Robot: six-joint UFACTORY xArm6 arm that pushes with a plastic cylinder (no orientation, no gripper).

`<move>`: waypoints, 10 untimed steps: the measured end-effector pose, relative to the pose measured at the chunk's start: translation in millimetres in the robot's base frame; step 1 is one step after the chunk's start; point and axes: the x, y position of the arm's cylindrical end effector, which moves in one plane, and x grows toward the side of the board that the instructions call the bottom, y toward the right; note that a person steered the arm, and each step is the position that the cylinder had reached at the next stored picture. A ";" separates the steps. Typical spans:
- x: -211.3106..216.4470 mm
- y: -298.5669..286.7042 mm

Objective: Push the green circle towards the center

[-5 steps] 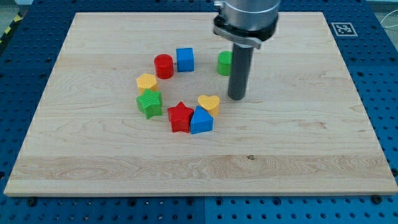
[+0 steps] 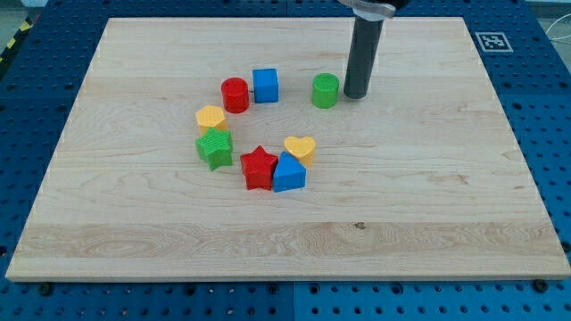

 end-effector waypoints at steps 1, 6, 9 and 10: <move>-1.3 -5.4; 10.7 -31.7; -28.4 -26.6; -26.7 -36.9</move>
